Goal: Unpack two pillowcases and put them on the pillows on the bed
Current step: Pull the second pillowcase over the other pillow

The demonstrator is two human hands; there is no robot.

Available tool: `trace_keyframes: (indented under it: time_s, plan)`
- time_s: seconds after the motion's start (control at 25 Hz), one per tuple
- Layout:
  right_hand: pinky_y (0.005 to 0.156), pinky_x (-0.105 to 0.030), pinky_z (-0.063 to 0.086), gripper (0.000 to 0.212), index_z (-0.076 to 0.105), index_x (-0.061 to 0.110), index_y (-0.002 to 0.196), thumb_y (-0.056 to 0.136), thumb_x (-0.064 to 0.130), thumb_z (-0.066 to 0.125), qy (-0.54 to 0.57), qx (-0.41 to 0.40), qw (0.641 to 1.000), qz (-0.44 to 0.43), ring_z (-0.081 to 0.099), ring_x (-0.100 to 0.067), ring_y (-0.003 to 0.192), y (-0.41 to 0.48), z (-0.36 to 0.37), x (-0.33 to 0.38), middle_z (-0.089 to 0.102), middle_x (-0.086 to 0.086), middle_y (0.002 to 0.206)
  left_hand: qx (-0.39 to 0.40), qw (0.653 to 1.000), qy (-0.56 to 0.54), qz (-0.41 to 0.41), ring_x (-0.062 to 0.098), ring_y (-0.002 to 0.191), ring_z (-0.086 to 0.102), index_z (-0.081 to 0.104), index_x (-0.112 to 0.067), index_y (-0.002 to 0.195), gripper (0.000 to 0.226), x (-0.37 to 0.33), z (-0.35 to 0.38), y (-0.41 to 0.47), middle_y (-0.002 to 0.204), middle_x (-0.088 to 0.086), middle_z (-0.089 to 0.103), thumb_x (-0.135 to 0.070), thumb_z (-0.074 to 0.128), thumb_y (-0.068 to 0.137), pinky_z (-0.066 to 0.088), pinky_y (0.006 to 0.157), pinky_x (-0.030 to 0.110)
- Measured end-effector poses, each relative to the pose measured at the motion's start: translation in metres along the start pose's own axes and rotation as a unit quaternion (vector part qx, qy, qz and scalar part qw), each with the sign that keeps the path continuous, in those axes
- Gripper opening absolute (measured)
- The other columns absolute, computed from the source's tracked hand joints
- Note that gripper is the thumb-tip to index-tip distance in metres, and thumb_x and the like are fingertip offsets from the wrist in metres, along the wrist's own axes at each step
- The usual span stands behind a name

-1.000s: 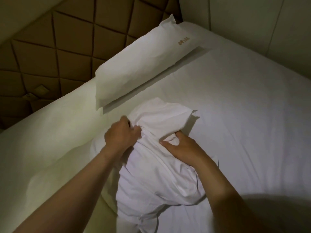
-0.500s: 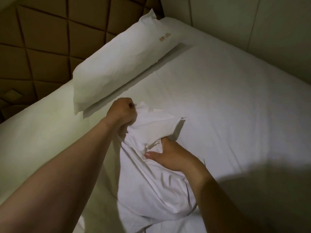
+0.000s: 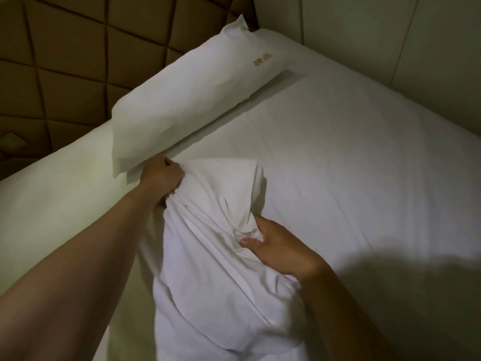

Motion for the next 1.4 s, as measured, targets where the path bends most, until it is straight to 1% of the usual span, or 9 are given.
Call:
trace_keyframes:
  time_s: [0.16, 0.4, 0.52, 0.64, 0.84, 0.96, 1.04, 1.16, 1.4]
  plan:
    - [0.109, -0.040, 0.041, 0.056, 0.037, 0.050, 0.139, 0.088, 0.061, 0.056, 0.005, -0.009, 1.000, -0.003, 0.052, -0.011, 0.126, 0.001, -0.002, -0.002, 0.052, 0.020, 0.140, 0.066, 0.997, 0.045, 0.005, 0.023, 0.072, 0.057, 0.058, -0.009, 0.084, 0.007, 0.004, 0.019, 0.013, 0.080, 0.008, 0.058, -0.012, 0.055, 0.089, 0.044, 0.066, 0.029]
    - [0.103, -0.032, 0.046, 0.045, 0.051, 0.040, 0.137, 0.093, 0.043, 0.061, 0.020, -0.041, 0.999, 0.002, 0.058, -0.007, 0.115, 0.004, -0.014, -0.001, 0.061, 0.021, 0.125, 0.047, 0.991, 0.112, -0.048, 0.025, 0.065, 0.058, 0.066, 0.004, 0.082, 0.021, 0.051, 0.004, 0.021, 0.075, 0.015, 0.064, -0.015, 0.059, 0.087, 0.043, 0.056, 0.028]
    - [0.094, -0.018, 0.047, 0.041, 0.056, 0.036, 0.134, 0.094, 0.035, 0.062, 0.020, -0.045, 0.999, -0.006, 0.059, 0.004, 0.105, 0.005, -0.016, 0.000, 0.064, 0.024, 0.115, 0.044, 0.988, 0.148, -0.030, 0.023, 0.062, 0.053, 0.053, -0.003, 0.065, 0.027, 0.058, -0.002, 0.014, 0.067, 0.011, 0.056, -0.014, 0.054, 0.089, 0.036, 0.051, 0.028]
    - [0.081, -0.005, 0.042, 0.040, 0.056, 0.034, 0.133, 0.094, 0.031, 0.063, 0.018, -0.054, 0.998, 0.005, 0.058, 0.008, 0.100, 0.003, -0.018, -0.002, 0.063, 0.024, 0.111, 0.069, 0.988, 0.135, 0.017, 0.021, 0.070, 0.050, 0.047, -0.008, 0.074, 0.024, 0.060, 0.013, 0.000, 0.075, 0.008, 0.053, -0.016, 0.045, 0.096, 0.035, 0.057, 0.030]
    - [0.097, -0.025, 0.040, 0.050, 0.046, 0.034, 0.140, 0.093, 0.044, 0.059, -0.004, -0.054, 0.998, 0.029, 0.053, -0.007, 0.113, 0.001, -0.011, -0.002, 0.053, 0.018, 0.121, 0.156, 0.985, 0.068, 0.005, 0.018, 0.078, 0.048, 0.047, -0.007, 0.095, 0.019, 0.069, 0.042, -0.022, 0.087, 0.004, 0.051, -0.020, 0.034, 0.102, 0.035, 0.063, 0.029]
    - [0.092, -0.029, 0.047, 0.041, 0.057, 0.034, 0.121, 0.083, 0.047, 0.059, -0.045, -0.058, 0.997, 0.026, 0.058, -0.011, 0.105, -0.001, -0.017, 0.006, 0.055, 0.015, 0.113, 0.131, 0.991, 0.020, 0.003, 0.019, 0.079, 0.050, 0.049, -0.010, 0.092, 0.021, 0.061, 0.030, -0.041, 0.085, 0.004, 0.053, -0.023, 0.034, 0.101, 0.036, 0.065, 0.030]
    - [0.089, -0.035, 0.053, 0.046, 0.064, 0.028, 0.107, 0.066, 0.047, 0.054, -0.038, -0.154, 0.987, 0.016, 0.062, -0.019, 0.101, -0.005, -0.040, 0.016, 0.057, 0.004, 0.111, 0.086, 0.996, 0.004, 0.020, 0.017, 0.072, 0.051, 0.046, -0.015, 0.087, 0.021, 0.058, 0.020, -0.069, 0.082, 0.002, 0.056, -0.026, 0.035, 0.100, 0.038, 0.063, 0.030]
    - [0.092, -0.040, 0.052, 0.037, 0.061, 0.035, 0.110, 0.078, 0.049, 0.048, 0.042, -0.284, 0.958, -0.007, 0.059, -0.016, 0.101, -0.021, -0.069, 0.033, 0.057, 0.007, 0.118, -0.018, 0.995, 0.020, 0.096, 0.024, 0.066, 0.055, 0.041, -0.021, 0.076, 0.021, 0.045, 0.003, -0.116, 0.068, 0.001, 0.058, -0.028, 0.034, 0.095, 0.041, 0.063, 0.035]
    - [0.106, -0.038, 0.043, 0.076, 0.032, 0.040, 0.146, 0.080, 0.070, 0.056, 0.020, -0.133, 0.991, -0.012, 0.047, -0.019, 0.131, -0.023, -0.022, 0.065, 0.043, 0.010, 0.148, -0.049, 0.951, 0.182, 0.244, 0.023, 0.063, 0.042, 0.034, -0.020, 0.069, 0.020, 0.006, 0.004, -0.167, 0.064, -0.004, 0.043, -0.033, 0.025, 0.081, 0.033, 0.069, 0.037]
Point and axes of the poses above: each hand's wrist, its own y-axis towards the middle knuckle, its own z-axis out of the palm, x = y × z, the point moved 9 cm from there along y, towards the middle knuckle
